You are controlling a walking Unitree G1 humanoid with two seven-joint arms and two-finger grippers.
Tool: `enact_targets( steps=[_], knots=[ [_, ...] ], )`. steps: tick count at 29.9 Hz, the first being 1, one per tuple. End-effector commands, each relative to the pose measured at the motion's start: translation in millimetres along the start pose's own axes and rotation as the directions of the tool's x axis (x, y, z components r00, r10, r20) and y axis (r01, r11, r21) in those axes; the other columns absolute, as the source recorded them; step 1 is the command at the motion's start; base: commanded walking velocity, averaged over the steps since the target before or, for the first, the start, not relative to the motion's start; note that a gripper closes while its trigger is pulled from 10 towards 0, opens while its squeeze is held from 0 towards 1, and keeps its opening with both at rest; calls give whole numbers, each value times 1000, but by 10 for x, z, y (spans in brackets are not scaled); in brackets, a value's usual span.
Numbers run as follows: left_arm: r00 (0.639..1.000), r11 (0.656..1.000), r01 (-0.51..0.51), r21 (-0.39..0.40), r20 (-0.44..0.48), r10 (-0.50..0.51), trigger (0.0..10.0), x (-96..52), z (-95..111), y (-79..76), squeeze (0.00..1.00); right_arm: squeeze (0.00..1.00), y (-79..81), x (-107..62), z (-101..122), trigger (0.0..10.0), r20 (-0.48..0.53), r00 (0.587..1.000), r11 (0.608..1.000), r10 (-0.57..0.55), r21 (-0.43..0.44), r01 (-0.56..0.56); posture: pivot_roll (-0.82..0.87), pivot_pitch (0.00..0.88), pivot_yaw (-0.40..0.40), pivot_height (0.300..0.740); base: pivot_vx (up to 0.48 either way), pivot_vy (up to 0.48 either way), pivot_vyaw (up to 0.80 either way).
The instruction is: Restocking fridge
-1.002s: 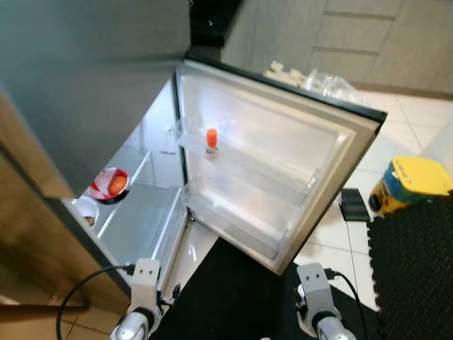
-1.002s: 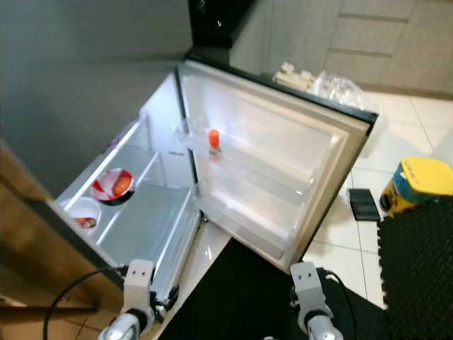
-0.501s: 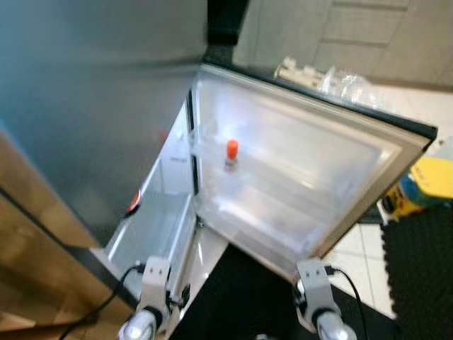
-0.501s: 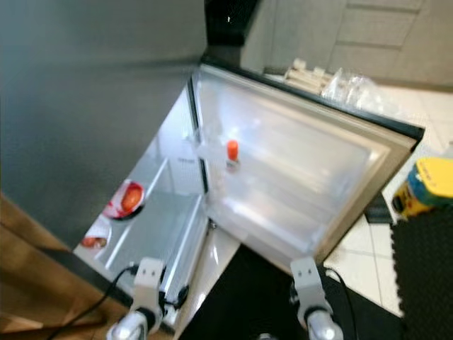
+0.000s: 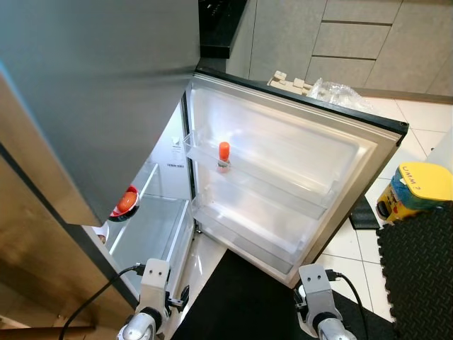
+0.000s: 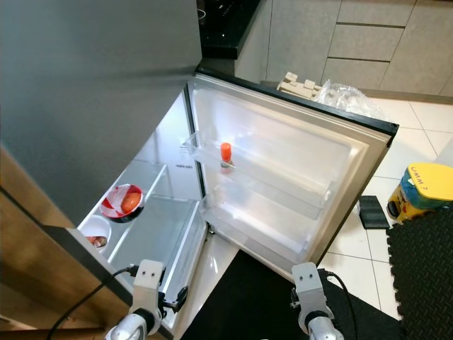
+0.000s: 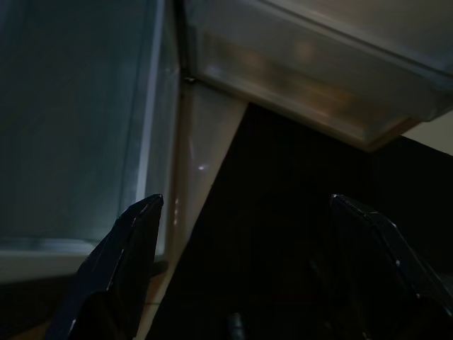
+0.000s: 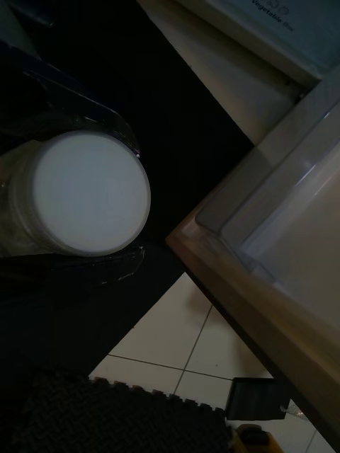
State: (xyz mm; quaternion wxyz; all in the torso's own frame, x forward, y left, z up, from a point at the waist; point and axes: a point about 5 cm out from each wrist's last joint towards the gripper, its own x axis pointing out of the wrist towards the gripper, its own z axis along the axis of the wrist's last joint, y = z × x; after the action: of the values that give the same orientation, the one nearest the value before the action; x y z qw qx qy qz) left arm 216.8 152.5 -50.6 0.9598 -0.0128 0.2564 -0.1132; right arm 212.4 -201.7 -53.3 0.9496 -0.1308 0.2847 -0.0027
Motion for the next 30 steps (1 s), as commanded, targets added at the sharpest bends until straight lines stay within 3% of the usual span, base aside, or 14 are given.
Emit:
enact_targets(
  steps=[1,8,21,30],
  knots=[
    [999,999,-33,5,-22,33,10000,-39,-43,94,0,0,2,-18,-41,10000,-14,1000,1000,-3,4,3,-154,101,10,725,0,0,0],
    [999,999,-39,22,-25,39,10000,-37,-35,114,0,0,4,-15,-35,10000,-13,1000,1000,0,2,0,-154,102,10,725,0,0,0],
    [997,997,-71,4,-37,71,10000,-36,-47,130,0,0,13,-14,-33,10000,-12,1000,1000,11,-12,-11,-162,93,10,725,0,-456,0],
    [994,993,-109,-38,-37,107,10000,-37,-47,159,0,0,10,-12,-31,10000,-13,1000,1000,14,-22,-14,-164,83,8,725,0,0,0]
  ],
)
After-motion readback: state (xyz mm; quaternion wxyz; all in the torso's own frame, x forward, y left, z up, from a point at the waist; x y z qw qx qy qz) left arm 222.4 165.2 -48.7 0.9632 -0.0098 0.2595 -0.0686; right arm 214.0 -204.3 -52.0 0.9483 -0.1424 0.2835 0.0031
